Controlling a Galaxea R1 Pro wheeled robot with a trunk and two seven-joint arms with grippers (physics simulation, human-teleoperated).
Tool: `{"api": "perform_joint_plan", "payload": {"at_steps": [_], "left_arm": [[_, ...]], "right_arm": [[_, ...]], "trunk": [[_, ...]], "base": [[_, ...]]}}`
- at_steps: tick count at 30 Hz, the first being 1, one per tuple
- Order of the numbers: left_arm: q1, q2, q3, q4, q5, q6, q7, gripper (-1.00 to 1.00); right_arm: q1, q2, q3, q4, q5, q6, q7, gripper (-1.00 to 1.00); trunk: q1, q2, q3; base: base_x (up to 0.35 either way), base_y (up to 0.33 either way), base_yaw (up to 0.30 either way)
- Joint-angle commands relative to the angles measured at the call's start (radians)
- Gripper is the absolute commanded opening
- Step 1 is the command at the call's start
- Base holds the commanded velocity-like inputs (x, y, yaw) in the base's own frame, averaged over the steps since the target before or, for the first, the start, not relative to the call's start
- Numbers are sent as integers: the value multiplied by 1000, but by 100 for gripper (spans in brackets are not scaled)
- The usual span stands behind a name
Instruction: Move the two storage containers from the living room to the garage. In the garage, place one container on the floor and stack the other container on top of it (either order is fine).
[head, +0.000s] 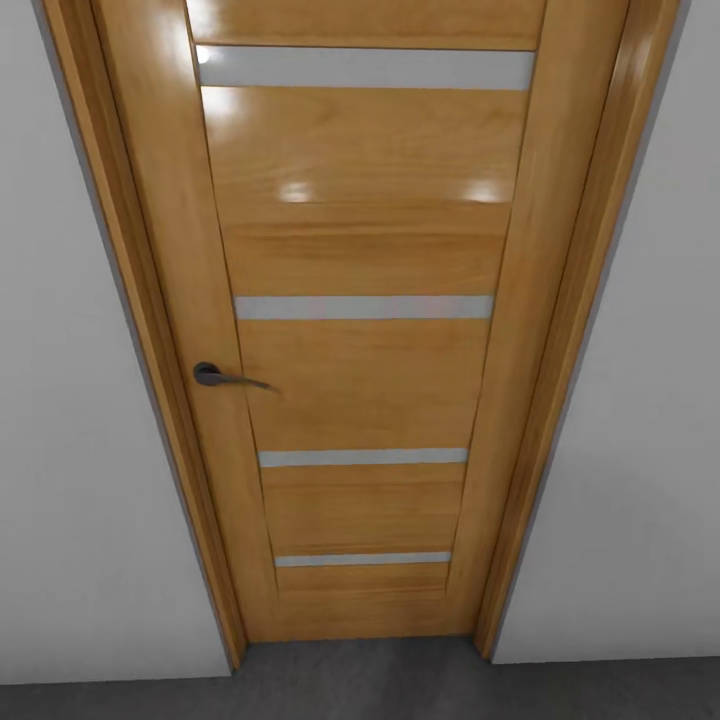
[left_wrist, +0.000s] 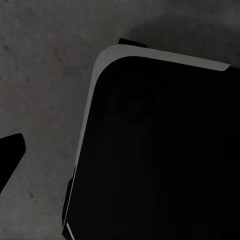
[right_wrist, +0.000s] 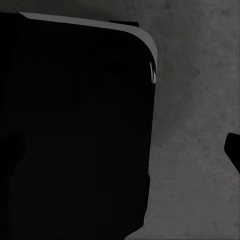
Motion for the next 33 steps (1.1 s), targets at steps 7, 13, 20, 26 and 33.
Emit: {"api": "perform_joint_plan", "payload": {"at_steps": [7,13,20,26,33], "left_arm": [[0,0,4,-1,2,-2,1,100],[0,-9,5,-33,-2,1,-2,100],[0,-11,5,-35,-3,0,-1,100],[0,-11,5,-35,-4,0,-1,100],[0,-17,5,-37,-5,0,-1,100]], "right_arm": [[0,0,5,1,0,1,0,100],[-2,-4,6,-176,52,45,11,100],[-4,3,4,-529,97,303,17,100],[-54,4,3,-679,99,391,18,100],[-268,14,4,-889,92,760,19,100]], "trunk": [[0,0,-1],[0,0,-1],[0,0,-1],[0,0,-1],[0,0,-1]], "base": [[1,1,0],[0,0,0],[0,0,0],[0,0,0],[0,0,0]]}}
